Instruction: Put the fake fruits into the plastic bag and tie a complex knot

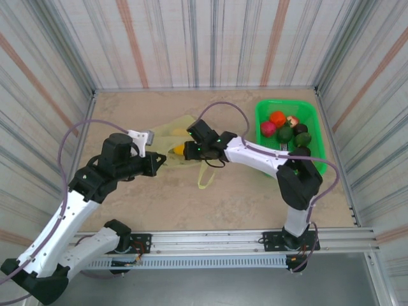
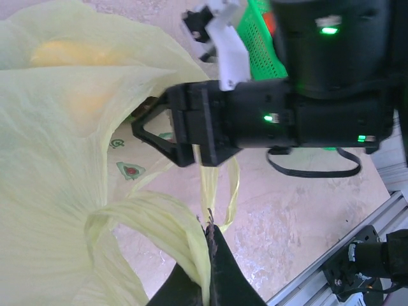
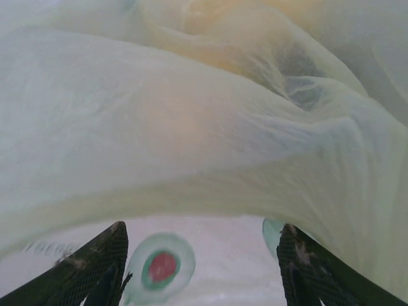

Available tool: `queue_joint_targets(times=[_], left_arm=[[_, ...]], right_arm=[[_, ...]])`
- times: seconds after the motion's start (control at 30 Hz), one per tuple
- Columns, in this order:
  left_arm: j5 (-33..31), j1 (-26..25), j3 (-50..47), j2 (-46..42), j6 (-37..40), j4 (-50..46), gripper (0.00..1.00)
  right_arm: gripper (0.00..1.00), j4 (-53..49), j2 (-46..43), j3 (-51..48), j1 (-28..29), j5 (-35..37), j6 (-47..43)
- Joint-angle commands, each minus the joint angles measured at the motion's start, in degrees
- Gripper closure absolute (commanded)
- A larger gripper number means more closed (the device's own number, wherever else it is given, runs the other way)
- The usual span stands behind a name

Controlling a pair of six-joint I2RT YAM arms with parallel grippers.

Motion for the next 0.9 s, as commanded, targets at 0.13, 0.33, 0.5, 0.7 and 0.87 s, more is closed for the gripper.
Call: queue_joint_targets(times=[0.13,0.33,0.5,0.7,0.87], left_arm=[[2.56,0.3,-0.06,1.03,-1.37,1.0,1.0],[3.47,0.23,0.46,1.32,-1.77,1.47,1.0],[3.82,0.22,1.39,1.01,-1.66,1.29,1.0],[3.8,0.19,2.7,0.67,-0.94,0.86,1.0],[3.99,0.23,3.37,0.65,0.31,0.3,1.0]], right_arm=[[0.38,11.8,-11.15,-6.99,-2.26,-18.01,-5.7],[0.41,14.37,-20.81,-12.87,-7.7,-22.42,-4.55],[0.43,9.16,-30.03,-17.86,-19.91,-20.66,-2.39],[0.4,-8.08,-33.66,-18.37,-37.01,-10.3,-4.87],[0.36,-15.47,-29.83,-15.92,-47.46,-6.41,-9.53]])
